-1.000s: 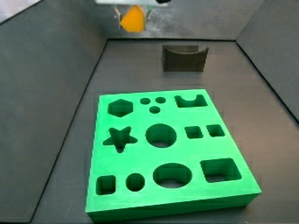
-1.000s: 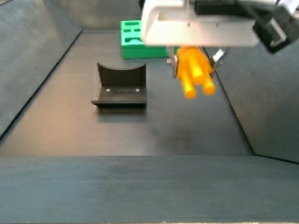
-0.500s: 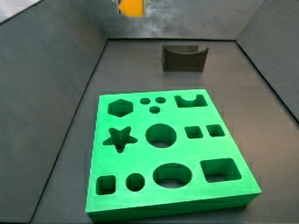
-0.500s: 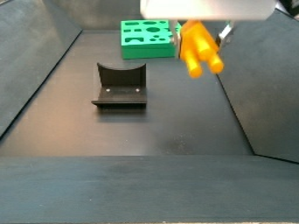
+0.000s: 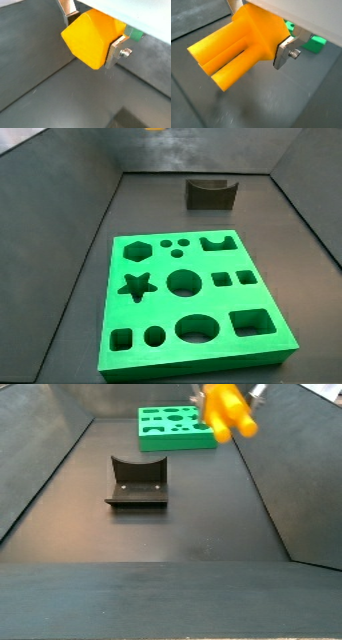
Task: Pick up the 3 prong object. Move up. Rotate the 3 prong object. Place the 3 prong object on the fixture. Regrasp the 3 prong object. Move to above the board. Insert the 3 prong object.
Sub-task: Place the 3 prong object on the fixture.
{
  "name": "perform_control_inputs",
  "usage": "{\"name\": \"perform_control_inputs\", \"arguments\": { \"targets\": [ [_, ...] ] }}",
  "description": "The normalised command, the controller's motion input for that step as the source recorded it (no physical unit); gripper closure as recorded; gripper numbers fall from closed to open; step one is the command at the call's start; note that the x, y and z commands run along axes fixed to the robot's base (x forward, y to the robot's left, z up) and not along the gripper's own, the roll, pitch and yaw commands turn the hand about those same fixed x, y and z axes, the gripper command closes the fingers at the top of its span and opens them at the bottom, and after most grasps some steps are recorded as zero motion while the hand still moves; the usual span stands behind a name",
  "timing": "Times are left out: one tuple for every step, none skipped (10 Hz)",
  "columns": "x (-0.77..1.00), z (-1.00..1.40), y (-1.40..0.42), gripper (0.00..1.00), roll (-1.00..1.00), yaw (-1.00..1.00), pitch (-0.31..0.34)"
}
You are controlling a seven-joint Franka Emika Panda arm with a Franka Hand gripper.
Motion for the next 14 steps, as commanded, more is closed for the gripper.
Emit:
{"name": "perform_control_inputs", "arguments": {
  "targets": [
    [1.0, 0.03, -0.45, 1.0, 0.04, 0.21, 0.019],
    [1.0, 0.02, -0.36, 1.0, 0.04, 0.14, 0.039],
    [1.0, 0.01, -0.3, 1.0, 0.05, 0.08, 0.062],
    [1.0, 0.0, -0.26, 1.0, 0.06, 0.06, 0.074],
    [1.0, 0.0, -0.21, 1.0, 0.07, 0.05, 0.089],
    [1.0, -0.01, -0.16, 1.0, 0.08, 0.04, 0.105],
    [1.0, -0.01, -0.12, 1.0, 0.09, 0.04, 0.117],
    [1.0, -0.01, -0.1, 1.0, 0.1, 0.04, 0.123],
    [0.93, -0.01, -0.06, 1.0, 0.11, 0.03, 0.141],
    [0.89, -0.01, -0.04, 1.0, 0.11, 0.03, 0.146],
    [0.8, -0.01, -0.02, 1.0, 0.11, 0.03, 0.157],
    [0.72, 0.0, -0.02, 1.0, 0.12, 0.04, 0.164],
    [0.66, 0.0, -0.02, 1.0, 0.11, 0.04, 0.169],
    [1.0, -0.07, 0.03, 1.0, -1.0, -0.06, 0.004]
  ]
}}
